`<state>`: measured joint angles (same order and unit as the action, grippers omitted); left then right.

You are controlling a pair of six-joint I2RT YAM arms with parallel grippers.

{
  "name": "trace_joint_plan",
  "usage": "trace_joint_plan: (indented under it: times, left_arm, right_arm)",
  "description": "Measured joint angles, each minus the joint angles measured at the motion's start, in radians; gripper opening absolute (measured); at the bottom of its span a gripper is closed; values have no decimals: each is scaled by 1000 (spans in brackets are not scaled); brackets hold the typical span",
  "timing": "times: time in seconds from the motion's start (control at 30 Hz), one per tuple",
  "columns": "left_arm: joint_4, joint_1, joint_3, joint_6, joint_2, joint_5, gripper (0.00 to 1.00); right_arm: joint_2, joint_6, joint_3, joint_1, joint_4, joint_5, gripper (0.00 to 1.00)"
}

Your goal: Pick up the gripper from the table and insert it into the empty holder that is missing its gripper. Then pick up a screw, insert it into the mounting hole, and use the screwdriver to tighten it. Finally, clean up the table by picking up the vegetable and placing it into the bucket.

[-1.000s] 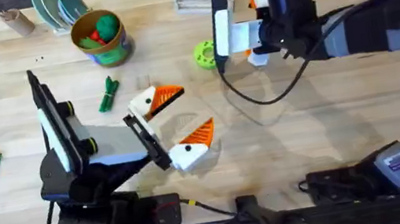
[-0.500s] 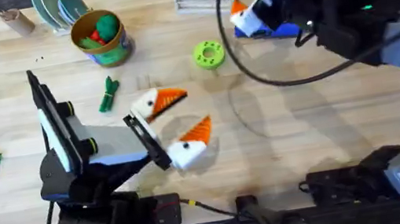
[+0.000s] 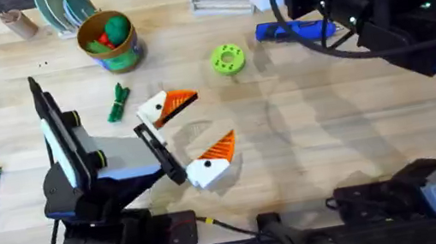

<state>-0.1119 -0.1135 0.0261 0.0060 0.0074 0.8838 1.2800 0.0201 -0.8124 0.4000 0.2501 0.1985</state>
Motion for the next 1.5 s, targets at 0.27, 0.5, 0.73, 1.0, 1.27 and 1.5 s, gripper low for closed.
trace_joint_plan:
  times: [0.27,0.5,0.73,1.0,1.27,1.5]
  left_arm:
    - [-223,0,128,-59,2,-219,993]
    - [-541,0,538,-101,178,-553,993]
    - [-773,0,851,-15,565,-775,993]
    - [-783,0,911,122,864,-913,993]
    - [-788,31,911,155,1037,-1024,992]
    - [-690,222,890,167,1205,-1002,992]
  right_arm:
    - [0,67,0,0,0,0,992]
    - [0,139,0,0,0,0,993]
    - [0,170,0,0,0,0,992]
    - [0,175,0,0,-23,0,992]
    - [0,179,0,0,-75,0,994]
    - [0,182,0,0,-75,0,994]
